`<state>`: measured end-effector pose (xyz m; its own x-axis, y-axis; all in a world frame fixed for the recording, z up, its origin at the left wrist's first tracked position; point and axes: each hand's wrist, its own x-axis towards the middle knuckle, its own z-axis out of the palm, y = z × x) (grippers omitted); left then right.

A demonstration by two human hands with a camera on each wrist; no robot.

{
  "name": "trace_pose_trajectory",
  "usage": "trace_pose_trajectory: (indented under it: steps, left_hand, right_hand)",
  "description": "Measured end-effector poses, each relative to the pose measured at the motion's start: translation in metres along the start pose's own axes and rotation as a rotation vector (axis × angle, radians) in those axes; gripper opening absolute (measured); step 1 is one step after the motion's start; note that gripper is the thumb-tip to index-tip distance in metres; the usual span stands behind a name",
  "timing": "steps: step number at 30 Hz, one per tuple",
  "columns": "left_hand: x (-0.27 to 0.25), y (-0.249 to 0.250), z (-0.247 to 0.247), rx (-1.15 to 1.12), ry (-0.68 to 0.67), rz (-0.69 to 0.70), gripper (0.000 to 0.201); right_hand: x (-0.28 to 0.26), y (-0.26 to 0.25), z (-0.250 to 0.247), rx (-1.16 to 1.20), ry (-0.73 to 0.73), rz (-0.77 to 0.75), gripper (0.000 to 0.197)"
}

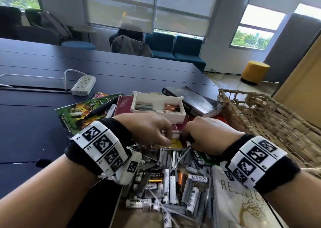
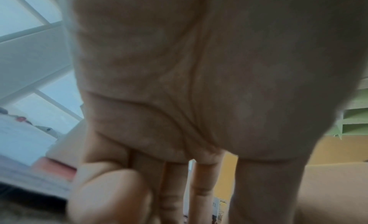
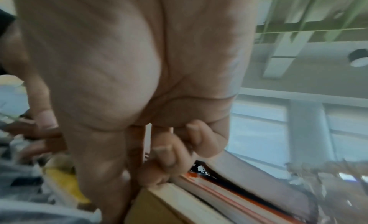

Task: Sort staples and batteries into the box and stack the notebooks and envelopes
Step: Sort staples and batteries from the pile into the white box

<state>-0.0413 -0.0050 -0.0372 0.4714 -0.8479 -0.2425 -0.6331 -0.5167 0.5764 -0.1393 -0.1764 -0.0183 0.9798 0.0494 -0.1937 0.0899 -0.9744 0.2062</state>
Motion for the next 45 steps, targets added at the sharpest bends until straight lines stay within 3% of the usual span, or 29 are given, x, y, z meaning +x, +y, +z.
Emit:
trace_pose_trajectory:
  steps: [5,16,23,31,42,45]
  left_hand:
    - [-0.002,0.003,-0.001,0.002,0.006,0.005,0.013]
    - [0.001,-0.002,-0.002,-0.055,-0.055,-0.015,0.011]
    - [0.001,-0.003,-0.002,-0.046,-0.060,-0.006,0.011]
    - [0.001,-0.001,-0.001,-0.018,-0.056,-0.015,0.009]
    - [0.001,0.002,0.001,0.028,-0.039,0.004,0.009]
    - [0.002,0.002,0.002,0.039,-0.038,0.009,0.009]
  right_hand:
    - [0.004,-0.004,-0.007,-0.144,0.007,-0.095,0.021]
    - [0.010,0.001,-0.017,-0.287,-0.146,-0.335,0.025]
    - [0.017,0.001,-0.018,-0.380,-0.213,-0.370,0.027]
    - [0.026,0.005,-0.013,-0.420,-0.233,-0.401,0.012]
    - [0.016,0.019,-0.002,-0.372,-0.172,-0.423,0.032]
    - [0.015,0.016,-0.003,-0.395,-0.159,-0.404,0.027]
